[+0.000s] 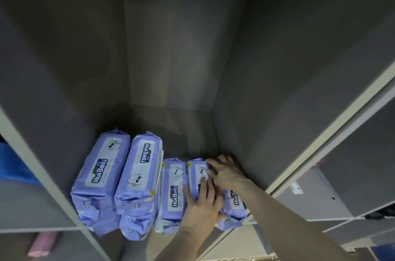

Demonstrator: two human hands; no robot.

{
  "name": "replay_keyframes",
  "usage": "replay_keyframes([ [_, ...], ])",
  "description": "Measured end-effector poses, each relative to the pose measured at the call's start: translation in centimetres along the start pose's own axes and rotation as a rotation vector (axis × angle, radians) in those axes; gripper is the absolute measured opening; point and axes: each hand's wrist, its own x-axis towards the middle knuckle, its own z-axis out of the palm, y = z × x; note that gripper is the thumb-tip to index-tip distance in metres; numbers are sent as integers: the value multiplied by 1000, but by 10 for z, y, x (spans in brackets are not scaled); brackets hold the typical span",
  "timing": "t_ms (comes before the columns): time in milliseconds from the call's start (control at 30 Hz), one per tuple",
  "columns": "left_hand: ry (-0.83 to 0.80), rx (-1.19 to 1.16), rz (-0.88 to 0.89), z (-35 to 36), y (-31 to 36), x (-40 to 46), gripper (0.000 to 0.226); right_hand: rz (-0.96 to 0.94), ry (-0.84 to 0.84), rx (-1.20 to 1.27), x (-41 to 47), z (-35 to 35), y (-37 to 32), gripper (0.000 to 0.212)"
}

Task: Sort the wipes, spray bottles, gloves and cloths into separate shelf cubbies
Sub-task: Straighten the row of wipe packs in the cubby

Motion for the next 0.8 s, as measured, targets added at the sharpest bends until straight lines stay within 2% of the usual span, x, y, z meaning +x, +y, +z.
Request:
replay_keyframes([
  [167,25,-52,-5,-20,-1,-8,94,36,-88,81,7,-3,5,47],
  [200,98,-51,6,-30,-7,-18,98,33,-77,99,9,-6,2,51],
  [267,364,36,3,-46,-27,-49,102,-1,39,202,11,-14,-12,57],
  [300,500,103,-9,-49,-43,-69,97,-27,76,333,10,-19,-25,54],
  [367,690,210,-77,-45,-78,-106,85,-83,6,657,4,-30,-55,54],
  [400,696,265,-132,-40,-99,-120,87,-113,-82,784,0,-35,-72,56],
  [433,635,313,-182,-35,-119,-128,101,-145,-163,892,-3,-38,-88,60],
  [500,381,324,-241,-31,-150,-127,138,-179,-256,1024,-7,-38,-114,71],
  [533,326,336,-260,-33,-157,-123,144,-164,-276,1036,-7,-35,-123,74],
  [700,385,394,-261,-26,-159,-111,143,-43,-298,990,-7,-36,-134,88],
  [800,441,416,-281,-23,-161,-113,131,11,-261,881,-5,-37,-138,96],
])
